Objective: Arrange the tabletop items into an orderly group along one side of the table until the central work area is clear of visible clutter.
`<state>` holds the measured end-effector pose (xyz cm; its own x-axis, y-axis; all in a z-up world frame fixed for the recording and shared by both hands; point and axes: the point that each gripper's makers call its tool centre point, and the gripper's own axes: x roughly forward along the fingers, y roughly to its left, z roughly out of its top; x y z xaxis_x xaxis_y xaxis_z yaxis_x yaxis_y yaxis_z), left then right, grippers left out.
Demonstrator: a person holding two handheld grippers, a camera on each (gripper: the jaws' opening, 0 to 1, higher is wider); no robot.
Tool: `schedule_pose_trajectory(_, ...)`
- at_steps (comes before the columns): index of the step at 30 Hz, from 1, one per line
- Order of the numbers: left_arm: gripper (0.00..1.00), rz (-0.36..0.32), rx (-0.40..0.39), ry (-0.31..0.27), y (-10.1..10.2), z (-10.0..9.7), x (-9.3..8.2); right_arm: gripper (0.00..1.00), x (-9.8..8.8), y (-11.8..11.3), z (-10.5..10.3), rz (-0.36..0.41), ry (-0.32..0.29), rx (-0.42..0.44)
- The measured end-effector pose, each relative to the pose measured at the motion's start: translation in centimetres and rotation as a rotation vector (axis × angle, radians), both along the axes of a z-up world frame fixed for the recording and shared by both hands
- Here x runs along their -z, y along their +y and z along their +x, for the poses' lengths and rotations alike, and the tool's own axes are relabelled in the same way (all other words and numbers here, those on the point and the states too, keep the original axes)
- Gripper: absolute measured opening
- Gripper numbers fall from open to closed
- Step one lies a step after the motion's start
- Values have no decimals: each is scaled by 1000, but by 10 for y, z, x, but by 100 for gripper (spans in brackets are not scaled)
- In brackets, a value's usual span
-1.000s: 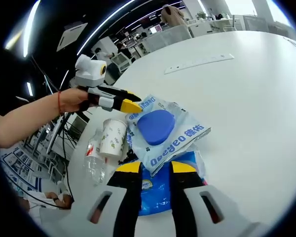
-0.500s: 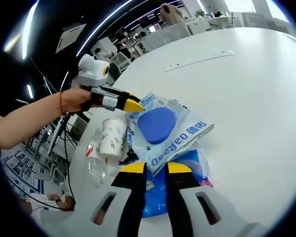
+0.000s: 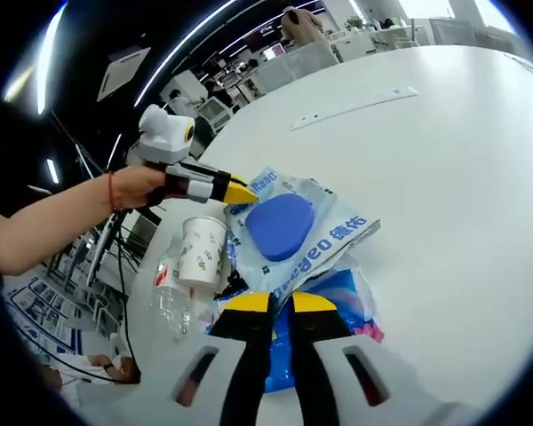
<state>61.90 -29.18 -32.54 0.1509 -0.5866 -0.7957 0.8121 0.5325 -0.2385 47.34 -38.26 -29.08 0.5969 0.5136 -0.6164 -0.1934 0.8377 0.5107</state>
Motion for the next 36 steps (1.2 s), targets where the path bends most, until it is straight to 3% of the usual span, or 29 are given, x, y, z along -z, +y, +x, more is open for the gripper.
schedule_pose_trajectory(12, 0, -6, 11, -6, 0, -1, -1, 1, 1, 1, -1, 0, 7, -3)
schedule_pose_trajectory(20, 0, -19, 17, -30, -3, 1, -6, 0, -4, 1, 1, 17, -1, 8)
schedule_pose_trajectory(36, 0, -79, -27, -71, -7, 1, -38, 0, -26, -21, 10, 28, -44, 23)
